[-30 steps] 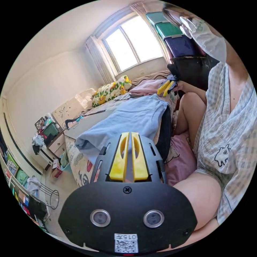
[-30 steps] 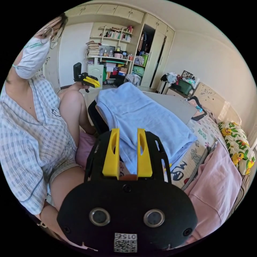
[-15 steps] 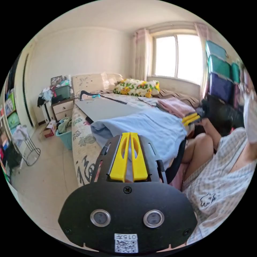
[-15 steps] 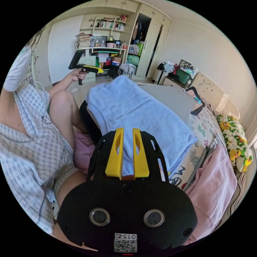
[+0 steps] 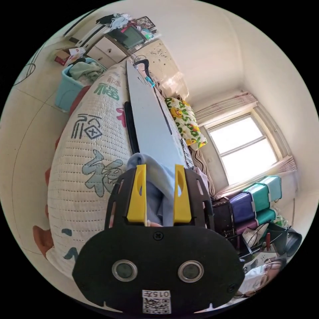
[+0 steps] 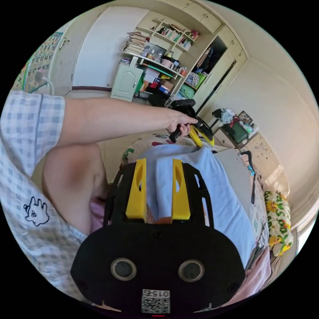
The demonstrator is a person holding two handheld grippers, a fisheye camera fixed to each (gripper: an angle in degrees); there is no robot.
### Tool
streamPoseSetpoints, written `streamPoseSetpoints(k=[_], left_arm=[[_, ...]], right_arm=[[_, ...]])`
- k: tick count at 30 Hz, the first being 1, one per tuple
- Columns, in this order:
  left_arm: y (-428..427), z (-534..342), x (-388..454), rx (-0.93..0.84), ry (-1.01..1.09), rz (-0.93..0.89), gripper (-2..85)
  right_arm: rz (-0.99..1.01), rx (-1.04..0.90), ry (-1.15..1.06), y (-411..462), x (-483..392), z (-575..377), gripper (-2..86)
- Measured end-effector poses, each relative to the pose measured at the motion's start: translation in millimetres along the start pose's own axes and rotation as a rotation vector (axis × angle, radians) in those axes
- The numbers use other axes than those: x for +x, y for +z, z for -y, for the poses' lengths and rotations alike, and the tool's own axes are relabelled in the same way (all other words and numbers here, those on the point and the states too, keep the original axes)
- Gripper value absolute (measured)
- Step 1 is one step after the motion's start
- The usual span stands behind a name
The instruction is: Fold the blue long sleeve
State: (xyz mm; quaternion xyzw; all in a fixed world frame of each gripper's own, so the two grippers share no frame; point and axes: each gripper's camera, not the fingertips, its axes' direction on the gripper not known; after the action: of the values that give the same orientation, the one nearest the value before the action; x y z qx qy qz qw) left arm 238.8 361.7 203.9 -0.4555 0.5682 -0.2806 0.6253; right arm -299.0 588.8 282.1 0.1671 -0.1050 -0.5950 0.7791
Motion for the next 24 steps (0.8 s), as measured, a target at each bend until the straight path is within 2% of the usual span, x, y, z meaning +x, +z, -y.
streamPoseSetpoints(k=[4,7,13,17,20,24], left_arm=[[-6.8,2.6,-17.3,0.013,0.033,-0.026,11.9],[-7.8,4.0,-34.7,-0.019,0.024,0.023,13.4],[0.2,9.7,-54.8,-0.015,0.063,-0.165,12.8],[21.5,17.0,-63.9,-0.079,0.070,0.000,11.4],[20.6,20.5,-71.8,-0.074,0.086,-0.084,11.5],[4.7,20.9,-73.9,-0.051,0.099,0.028,12.2]], right_arm=[[-0.089,-0.046,0.012,37.8,-21.2,-4.2,10.8],[-0.061,-0.053,0.064,55.8,-20.5,-9.8,10.3],[-0.002,-0.049,0.101,75.5,-28.0,-15.5,10.0],[0.013,-0.069,0.061,82.4,-44.3,-18.1,9.3],[-0.026,-0.070,0.053,90.4,-50.5,-22.6,9.2],[0.028,-0.041,0.111,95.3,-44.8,-27.1,9.2]])
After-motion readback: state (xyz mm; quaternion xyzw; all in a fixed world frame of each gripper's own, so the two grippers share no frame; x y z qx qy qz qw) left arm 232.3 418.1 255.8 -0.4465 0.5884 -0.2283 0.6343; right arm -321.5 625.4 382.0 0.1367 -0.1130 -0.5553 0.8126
